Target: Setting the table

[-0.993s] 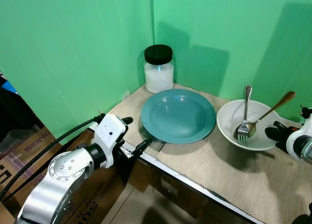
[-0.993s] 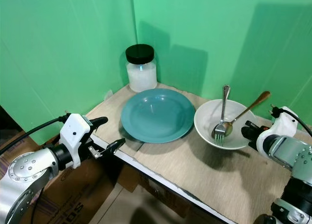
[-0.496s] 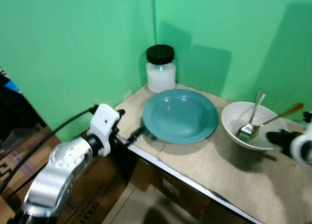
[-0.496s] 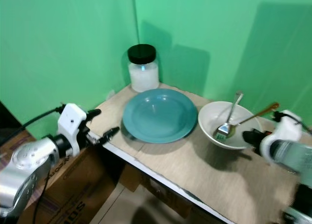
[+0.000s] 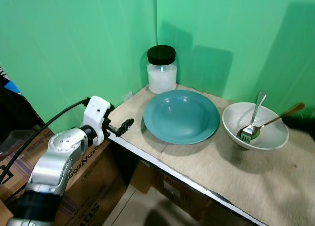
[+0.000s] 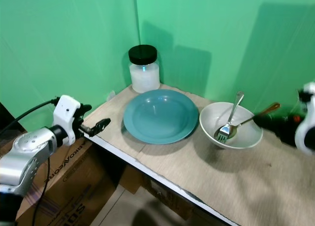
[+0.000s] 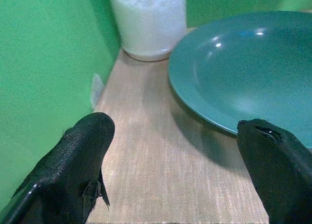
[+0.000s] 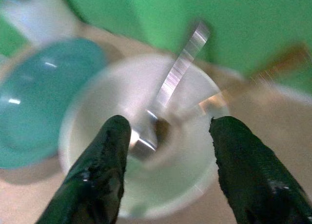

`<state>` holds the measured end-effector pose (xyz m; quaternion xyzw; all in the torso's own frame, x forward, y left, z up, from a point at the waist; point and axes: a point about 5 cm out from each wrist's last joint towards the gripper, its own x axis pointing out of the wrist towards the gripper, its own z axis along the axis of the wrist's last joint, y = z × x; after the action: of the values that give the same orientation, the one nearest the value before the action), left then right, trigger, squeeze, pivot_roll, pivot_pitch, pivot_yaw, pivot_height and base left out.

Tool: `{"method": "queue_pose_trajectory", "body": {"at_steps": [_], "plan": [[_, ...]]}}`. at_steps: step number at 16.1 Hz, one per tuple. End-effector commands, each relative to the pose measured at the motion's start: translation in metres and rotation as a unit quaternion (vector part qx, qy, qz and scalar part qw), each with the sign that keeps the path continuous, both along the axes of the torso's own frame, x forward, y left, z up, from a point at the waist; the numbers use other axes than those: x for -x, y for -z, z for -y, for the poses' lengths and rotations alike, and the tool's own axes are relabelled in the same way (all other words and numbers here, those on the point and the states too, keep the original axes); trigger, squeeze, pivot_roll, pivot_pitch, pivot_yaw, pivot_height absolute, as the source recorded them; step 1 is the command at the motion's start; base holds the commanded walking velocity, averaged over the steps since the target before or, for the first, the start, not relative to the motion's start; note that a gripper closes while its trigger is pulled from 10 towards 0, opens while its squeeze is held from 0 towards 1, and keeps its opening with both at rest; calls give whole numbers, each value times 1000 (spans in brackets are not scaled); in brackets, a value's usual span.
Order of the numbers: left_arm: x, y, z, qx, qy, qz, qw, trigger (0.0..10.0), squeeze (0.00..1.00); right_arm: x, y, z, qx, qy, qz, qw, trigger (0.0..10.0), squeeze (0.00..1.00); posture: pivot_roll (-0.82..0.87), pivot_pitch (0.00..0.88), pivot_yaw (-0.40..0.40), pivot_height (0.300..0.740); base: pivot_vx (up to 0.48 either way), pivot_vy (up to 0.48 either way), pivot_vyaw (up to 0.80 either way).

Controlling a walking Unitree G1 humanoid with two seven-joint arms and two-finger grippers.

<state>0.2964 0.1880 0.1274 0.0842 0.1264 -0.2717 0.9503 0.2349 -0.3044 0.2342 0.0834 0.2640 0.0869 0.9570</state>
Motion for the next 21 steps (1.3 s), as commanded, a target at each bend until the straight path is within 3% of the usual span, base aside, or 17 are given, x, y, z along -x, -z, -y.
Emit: {"method": "queue_pose_trajectory", "body": {"at_steps": [1,2,3,6,9,12,13,14,15,16,17,21], "plan": [[-4,3,-2,6,0,-9,1000,10000,827,-6,-8,-17,2,-45,39,998,10000,816,-156,0,61,740,0,0,0],[-6,5,-2,13,4,-14,1000,10000,827,-9,-10,-23,3,-58,54,997,10000,816,-156,0,61,740,0,0,0],[-16,7,4,35,25,-22,999,10000,1000,-24,-7,-62,3,-121,103,987,10000,0,-148,0,59,740,0,0,0],[-34,7,15,21,52,-16,998,10000,1000,-37,3,-111,17,-180,163,970,10000,0,-138,0,59,740,0,0,0],[-47,5,38,23,87,-3,996,10000,1000,-46,18,-138,49,-193,170,965,10000,0,-141,0,69,740,0,0,0],[-55,16,60,-8,127,-16,992,10000,1000,-51,26,-156,29,-177,185,966,10000,0,-154,0,88,740,0,0,0],[-53,23,63,-18,131,-22,991,10000,886,-51,29,-157,33,-168,184,968,10000,0,-158,0,92,740,0,0,0],[-51,31,63,-32,131,-28,990,10000,588,-50,35,-160,35,-161,179,970,10000,0,-159,0,93,740,0,0,0],[-50,36,63,-42,131,-32,990,10000,424,-49,40,-162,37,-156,176,971,10000,0,-158,0,93,740,0,0,0],[-49,39,62,-48,130,-35,990,10000,322,-48,41,-162,38,-150,174,973,10000,0,-157,0,92,740,0,0,0],[-46,50,54,-74,120,-43,989,10000,4,-49,45,-162,32,-125,169,977,10000,0,-155,0,92,740,0,0,0],[-31,67,40,-83,112,-50,989,10000,0,-54,50,-158,18,-81,151,985,10000,0,-134,0,73,740,0,0,0]]}}
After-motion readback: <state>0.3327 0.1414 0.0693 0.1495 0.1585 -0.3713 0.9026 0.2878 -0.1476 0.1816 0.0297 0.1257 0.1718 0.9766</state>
